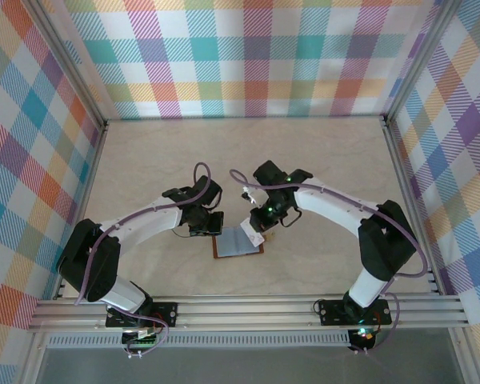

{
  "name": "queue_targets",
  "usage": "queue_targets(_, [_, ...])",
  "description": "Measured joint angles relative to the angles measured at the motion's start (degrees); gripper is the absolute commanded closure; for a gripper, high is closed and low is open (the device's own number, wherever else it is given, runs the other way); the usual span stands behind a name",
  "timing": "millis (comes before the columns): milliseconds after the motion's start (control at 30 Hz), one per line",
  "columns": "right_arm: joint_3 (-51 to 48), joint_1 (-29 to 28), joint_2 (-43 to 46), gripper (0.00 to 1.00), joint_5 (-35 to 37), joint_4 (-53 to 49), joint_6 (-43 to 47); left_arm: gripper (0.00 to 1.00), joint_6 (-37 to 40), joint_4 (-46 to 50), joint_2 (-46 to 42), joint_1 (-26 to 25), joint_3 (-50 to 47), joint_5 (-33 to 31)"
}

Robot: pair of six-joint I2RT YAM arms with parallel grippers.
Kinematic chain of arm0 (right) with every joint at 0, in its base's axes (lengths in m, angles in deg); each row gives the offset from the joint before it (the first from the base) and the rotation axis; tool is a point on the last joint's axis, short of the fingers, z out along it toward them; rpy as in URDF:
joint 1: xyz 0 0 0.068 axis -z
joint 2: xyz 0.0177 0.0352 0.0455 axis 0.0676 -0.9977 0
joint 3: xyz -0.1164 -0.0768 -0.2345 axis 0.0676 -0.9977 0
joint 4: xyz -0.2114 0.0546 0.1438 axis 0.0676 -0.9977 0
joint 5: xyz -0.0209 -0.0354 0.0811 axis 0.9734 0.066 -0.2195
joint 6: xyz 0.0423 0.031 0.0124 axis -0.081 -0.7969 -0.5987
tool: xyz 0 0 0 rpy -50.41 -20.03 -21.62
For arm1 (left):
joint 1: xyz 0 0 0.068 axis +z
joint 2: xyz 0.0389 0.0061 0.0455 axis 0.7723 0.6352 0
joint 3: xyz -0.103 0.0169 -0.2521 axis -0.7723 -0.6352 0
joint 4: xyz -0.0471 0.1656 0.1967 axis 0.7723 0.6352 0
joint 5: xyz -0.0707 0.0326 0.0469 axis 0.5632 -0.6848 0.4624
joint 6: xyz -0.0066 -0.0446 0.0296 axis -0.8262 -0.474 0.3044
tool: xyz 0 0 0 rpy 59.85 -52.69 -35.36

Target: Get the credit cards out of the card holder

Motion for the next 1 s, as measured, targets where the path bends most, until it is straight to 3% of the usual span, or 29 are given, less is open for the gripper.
queue_targets(200, [1.05, -0.02, 0.24, 1.00, 8.90, -6.69, 25.24, 0.93, 0.00, -0.85, 0.00, 0.13, -0.50, 0.26])
queue_targets(400, [1.05, 0.11, 0.55, 1.00, 18.62, -7.41, 42.32, 0.93, 0.02, -1.27, 0.00, 0.37, -0.66, 0.44])
queue_targets(633, [4.48, 3.15, 0.83, 1.00, 21.94, -8.39, 53.86, 0.93, 0.04, -1.27, 0.35, 0.74, -0.66, 0.46])
queue_targets(1000, [25.59, 9.01, -9.38, 1.00, 22.77, -11.21, 64.61, 0.93, 0.24, -1.25, 1.46, 1.77, -0.66, 0.90])
